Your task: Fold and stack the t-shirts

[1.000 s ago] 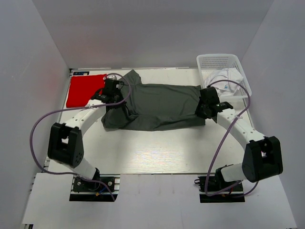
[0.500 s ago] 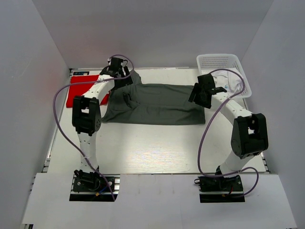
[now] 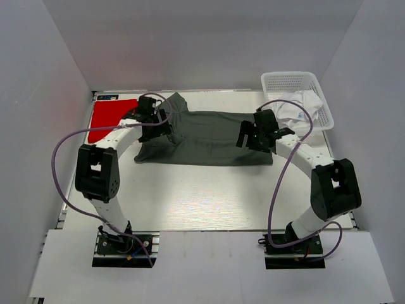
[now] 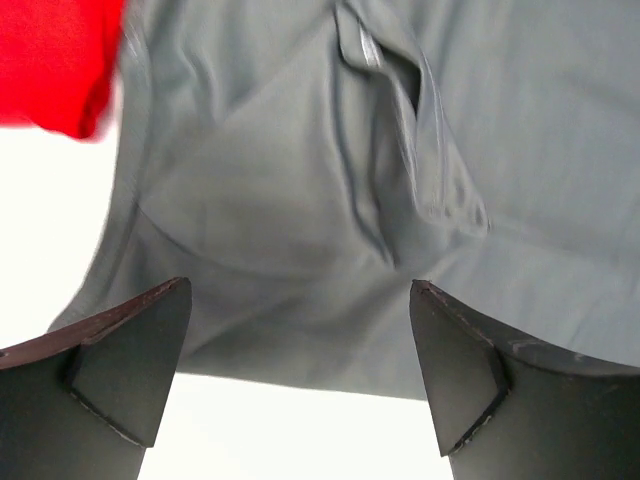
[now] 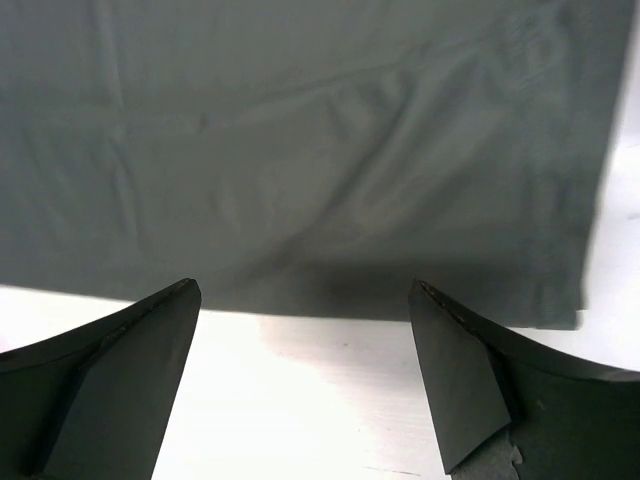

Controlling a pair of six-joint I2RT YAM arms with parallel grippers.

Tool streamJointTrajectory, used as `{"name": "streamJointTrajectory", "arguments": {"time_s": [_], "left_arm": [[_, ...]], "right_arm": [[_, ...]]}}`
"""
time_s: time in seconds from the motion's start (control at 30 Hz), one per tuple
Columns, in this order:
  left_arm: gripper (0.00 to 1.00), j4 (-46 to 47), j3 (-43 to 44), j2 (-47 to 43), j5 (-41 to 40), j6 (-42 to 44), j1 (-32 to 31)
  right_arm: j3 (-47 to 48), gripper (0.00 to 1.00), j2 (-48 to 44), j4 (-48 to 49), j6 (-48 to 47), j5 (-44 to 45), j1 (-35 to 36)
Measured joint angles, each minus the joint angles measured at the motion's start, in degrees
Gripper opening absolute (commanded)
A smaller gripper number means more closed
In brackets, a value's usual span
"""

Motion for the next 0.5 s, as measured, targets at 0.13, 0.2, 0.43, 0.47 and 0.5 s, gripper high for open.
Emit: {"name": "streamJointTrajectory", "arguments": {"time_s": [0.13,0.2,0.43,0.47,0.5], "left_arm": [[1.00,3.23,-4.52,-1.33,2.56,-0.20,-0.04],[1.00,4.28,-4.61,0.50,2.69,-0.46,-0.07],[1.00,4.31,-3.61,6.88,-2.12,-0.76,0.15],[1.00,4.26,-3.58,6.88,-3.48,-0.96,0.17],[1.00,4.00,-3.58,6.93,-4.50,-1.09,0.24]], "right_arm": [[-0.94,0.90,3.28,2.08,-0.13,-1.27,0.68],[-0.94,0.90,5.57,3.13,-0.15,-1.20,0.61],[-0.98,0.90,11.21,4.11,0.07,1.75,0.22],[-1.01,0.90,11.67,4.42,0.35,2.43,0.11],[-0.98,0.90,11.67,4.68,0.42,2.67,0.07]]}}
